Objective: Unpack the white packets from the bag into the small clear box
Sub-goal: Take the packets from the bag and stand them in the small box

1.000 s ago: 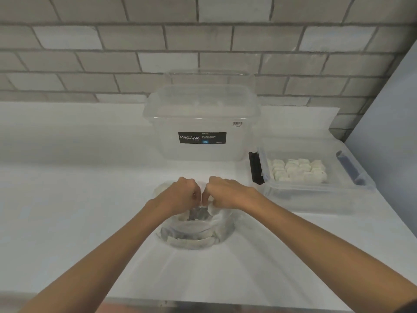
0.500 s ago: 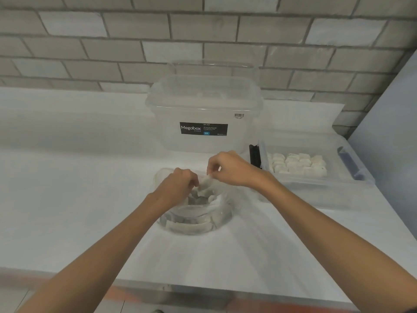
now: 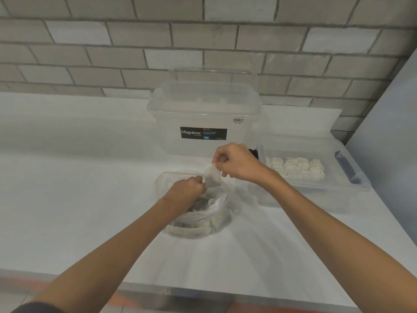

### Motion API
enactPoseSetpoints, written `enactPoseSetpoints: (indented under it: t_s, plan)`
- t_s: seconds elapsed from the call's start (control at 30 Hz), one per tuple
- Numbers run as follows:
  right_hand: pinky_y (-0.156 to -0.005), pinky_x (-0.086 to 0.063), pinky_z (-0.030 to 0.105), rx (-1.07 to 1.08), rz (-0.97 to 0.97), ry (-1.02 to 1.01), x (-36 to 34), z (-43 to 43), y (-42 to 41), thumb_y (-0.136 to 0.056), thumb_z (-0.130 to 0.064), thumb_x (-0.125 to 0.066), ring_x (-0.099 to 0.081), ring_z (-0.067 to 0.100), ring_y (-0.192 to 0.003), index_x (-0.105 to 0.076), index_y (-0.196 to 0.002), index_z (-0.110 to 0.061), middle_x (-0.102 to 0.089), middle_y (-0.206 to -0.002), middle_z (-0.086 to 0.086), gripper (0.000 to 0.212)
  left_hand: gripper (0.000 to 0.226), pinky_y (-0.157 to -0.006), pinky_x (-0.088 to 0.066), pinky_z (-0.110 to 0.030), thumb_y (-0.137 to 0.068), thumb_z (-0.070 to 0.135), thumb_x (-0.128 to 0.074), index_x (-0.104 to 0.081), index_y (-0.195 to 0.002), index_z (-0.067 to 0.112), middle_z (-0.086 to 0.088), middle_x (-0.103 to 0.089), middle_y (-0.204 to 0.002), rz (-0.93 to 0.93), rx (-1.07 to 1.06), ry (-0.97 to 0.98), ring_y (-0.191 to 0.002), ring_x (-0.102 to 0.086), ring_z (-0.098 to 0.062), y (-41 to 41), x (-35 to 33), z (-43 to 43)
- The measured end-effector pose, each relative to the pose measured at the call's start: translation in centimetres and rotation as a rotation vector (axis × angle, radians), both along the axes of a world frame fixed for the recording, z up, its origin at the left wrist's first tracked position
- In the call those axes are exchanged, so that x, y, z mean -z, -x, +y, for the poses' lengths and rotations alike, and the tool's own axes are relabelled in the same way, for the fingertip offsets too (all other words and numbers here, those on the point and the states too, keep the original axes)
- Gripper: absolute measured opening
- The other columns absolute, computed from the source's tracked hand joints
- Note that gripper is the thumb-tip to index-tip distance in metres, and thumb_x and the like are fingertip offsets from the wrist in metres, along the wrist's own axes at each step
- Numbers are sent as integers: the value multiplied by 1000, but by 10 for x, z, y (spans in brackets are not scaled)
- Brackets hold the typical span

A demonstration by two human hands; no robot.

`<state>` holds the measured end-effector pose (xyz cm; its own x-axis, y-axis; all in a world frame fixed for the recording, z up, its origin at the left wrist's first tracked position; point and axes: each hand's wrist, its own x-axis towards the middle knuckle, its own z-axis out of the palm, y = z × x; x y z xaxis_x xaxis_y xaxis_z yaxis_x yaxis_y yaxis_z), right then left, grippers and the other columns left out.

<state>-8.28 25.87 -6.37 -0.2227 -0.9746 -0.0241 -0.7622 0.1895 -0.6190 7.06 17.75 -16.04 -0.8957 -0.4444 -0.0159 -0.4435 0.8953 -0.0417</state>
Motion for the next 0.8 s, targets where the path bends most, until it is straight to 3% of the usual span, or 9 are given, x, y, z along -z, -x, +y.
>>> enactPoseSetpoints:
  t_s: [0.1, 0.23, 0.37, 0.5, 0.67, 0.8]
  plan:
    - [-50, -51, 16, 24, -15, 15, -2, 2, 3, -86, -3, -54, -68, 13, -62, -67, -83, -13, -69, -74, 5, 17, 22, -61, -42, -28, -85, 5, -61, -60, -106, 11, -5, -58, -105, 32, -4, -17, -87, -60, -23, -1, -3, -1]
    - [-58, -58, 25, 48, -79, 34, -11, 7, 8, -85, -3, -52, -70, 10, -63, -67, -85, -10, -71, -76, 7, 17, 9, -73, -51, -34, -89, 9, -54, -63, -90, 11, -4, -64, -94, 149, -97, -238, -83, -60, -20, -5, -21, -7]
    - [-56, -56, 24, 69, -157, 45, -21, 11, 13, -85, -3, -51, -71, 13, -67, -67, -86, -9, -72, -76, 8, 17, 12, -75, -52, -25, -85, 12, -61, -63, -79, 23, 4, -69, -78, 211, -179, -456, -64, -59, 1, -17, -58, -15]
    - [-52, -50, 20, 76, -244, 65, -29, 14, 21, -86, -2, -52, -69, 9, -60, -66, -81, -13, -70, -68, 4, 18, 4, -59, -46, -12, -85, 15, -66, -67, -83, 19, 6, -70, -66, 277, -225, -566, -57, -64, -1, -23, -100, -17]
    - [-55, -50, 22, 99, -332, 95, -42, 19, 34, -87, -1, -55, -67, 10, -61, -68, -86, -13, -68, -65, 3, 18, 6, -64, -46, -22, -84, 17, -69, -70, -89, 13, -6, -72, -77, 420, -291, -748, -64, -64, -7, -15, -131, -15]
    - [-56, -51, 23, 141, -357, 144, -50, 30, 49, -86, 1, -56, -68, 11, -62, -69, -93, -13, -67, -64, 3, 20, 7, -66, -47, -20, -87, 15, -67, -68, -92, 10, 3, -66, -72, 547, -289, -867, -66, -62, -7, 3, -145, -12]
